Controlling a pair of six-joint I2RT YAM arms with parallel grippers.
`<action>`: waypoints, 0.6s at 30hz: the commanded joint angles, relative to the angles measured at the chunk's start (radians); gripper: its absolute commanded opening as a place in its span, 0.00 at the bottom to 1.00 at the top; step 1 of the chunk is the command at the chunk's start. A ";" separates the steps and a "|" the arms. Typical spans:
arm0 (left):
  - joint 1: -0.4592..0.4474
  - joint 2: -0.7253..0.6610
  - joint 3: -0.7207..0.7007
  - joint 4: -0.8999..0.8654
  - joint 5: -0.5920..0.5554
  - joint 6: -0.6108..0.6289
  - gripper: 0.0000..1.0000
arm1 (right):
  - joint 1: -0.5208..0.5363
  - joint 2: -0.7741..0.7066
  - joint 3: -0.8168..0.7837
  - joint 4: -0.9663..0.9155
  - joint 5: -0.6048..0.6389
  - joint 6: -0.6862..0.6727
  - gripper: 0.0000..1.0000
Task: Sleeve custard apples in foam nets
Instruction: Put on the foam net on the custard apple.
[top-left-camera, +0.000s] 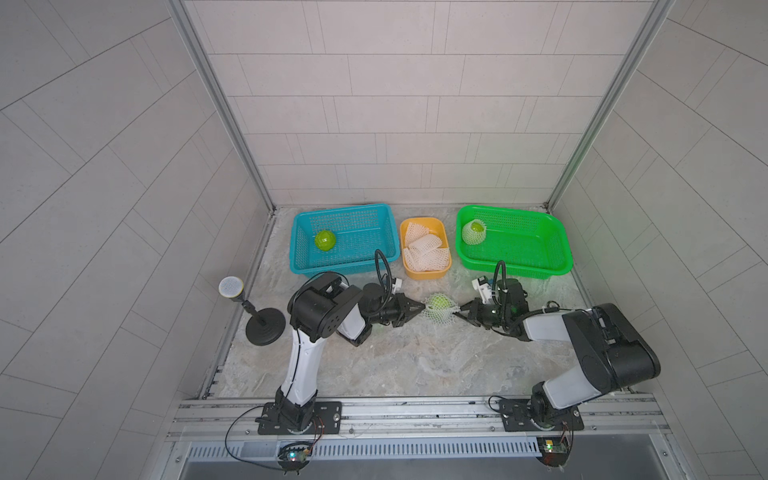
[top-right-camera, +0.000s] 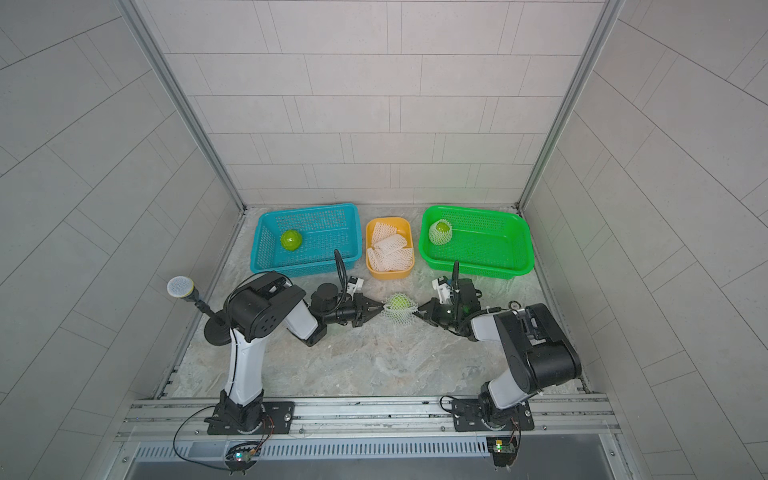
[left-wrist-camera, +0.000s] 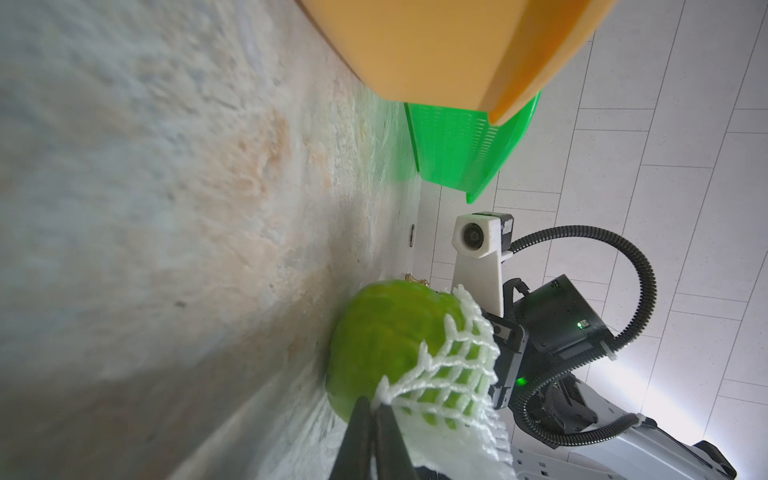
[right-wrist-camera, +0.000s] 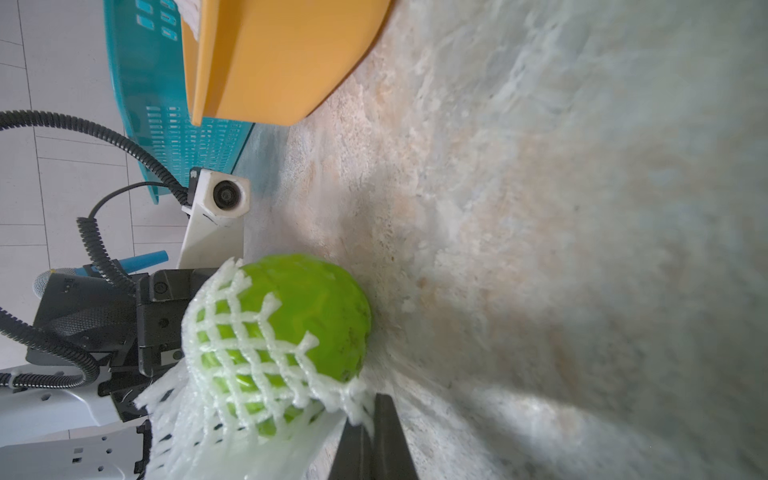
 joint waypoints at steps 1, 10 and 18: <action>-0.003 0.026 -0.005 0.014 -0.009 0.022 0.07 | 0.000 0.007 0.004 -0.003 0.027 -0.020 0.03; -0.006 0.022 -0.013 0.012 -0.018 0.018 0.07 | 0.006 -0.011 0.011 -0.035 0.065 -0.024 0.05; -0.005 0.013 -0.009 0.011 -0.039 0.011 0.08 | 0.005 -0.085 0.038 -0.080 0.111 0.004 0.20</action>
